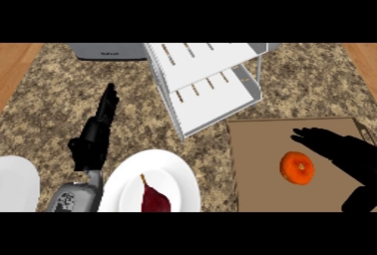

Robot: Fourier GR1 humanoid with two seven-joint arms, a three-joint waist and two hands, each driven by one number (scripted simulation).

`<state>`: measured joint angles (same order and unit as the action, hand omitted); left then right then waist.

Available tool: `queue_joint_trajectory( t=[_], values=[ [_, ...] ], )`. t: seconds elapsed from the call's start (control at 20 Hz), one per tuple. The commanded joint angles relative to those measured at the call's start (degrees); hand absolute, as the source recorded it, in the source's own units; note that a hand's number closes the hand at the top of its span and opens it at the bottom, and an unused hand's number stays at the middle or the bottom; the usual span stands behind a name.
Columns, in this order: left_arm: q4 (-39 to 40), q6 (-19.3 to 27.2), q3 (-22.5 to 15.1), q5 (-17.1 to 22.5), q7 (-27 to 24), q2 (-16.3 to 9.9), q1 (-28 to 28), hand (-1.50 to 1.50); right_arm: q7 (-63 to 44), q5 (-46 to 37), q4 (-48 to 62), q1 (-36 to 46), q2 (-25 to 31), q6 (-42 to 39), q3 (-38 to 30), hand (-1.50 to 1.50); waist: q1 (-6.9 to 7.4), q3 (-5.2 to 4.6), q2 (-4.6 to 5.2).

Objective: Pick the squash from the tray and place it in the tiered basket

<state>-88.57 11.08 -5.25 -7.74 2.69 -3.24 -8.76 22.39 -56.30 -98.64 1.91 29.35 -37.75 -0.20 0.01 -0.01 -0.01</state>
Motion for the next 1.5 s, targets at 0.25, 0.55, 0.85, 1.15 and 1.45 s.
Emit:
queue_joint_trajectory(
  t=[0.25, 0.55, 0.85, 1.15, 1.45],
  values=[
    [-3.71, -1.32, -0.26, -0.46, -0.14, 0.46, 4.33, 0.0, 1.48, -3.12, 6.67, 3.98, -3.32, 1.41, 0.85, -1.5, 0.18, 0.01, 0.0],
    [-1.04, 1.15, -1.91, -3.31, -0.49, 3.14, 2.74, 0.0, 3.17, -5.36, 8.48, 1.56, -3.76, 3.28, 0.69, -1.5, 0.04, 0.01, 0.0],
    [-0.41, -1.67, 1.91, -1.59, -0.27, 0.98, -0.01, 0.0, 2.11, -6.01, 7.73, 1.9, -6.7, 2.61, 1.41, -1.5, -0.04, 0.0, 0.0],
    [-2.49, -2.5, 1.5, -1.29, -1.08, 0.94, 3.09, 0.0, 4.91, -7.21, 16.03, 2.15, -9.82, 10.55, 1.78, -1.5, 0.18, 0.02, 0.02],
    [-4.55, -2.35, 1.84, -1.41, 4.55, 1.16, -0.7, 0.0, 6.45, -8.21, 14.21, -0.57, -11.61, 18.83, 1.45, 1.5, 0.09, 0.03, -0.03]
  ],
)
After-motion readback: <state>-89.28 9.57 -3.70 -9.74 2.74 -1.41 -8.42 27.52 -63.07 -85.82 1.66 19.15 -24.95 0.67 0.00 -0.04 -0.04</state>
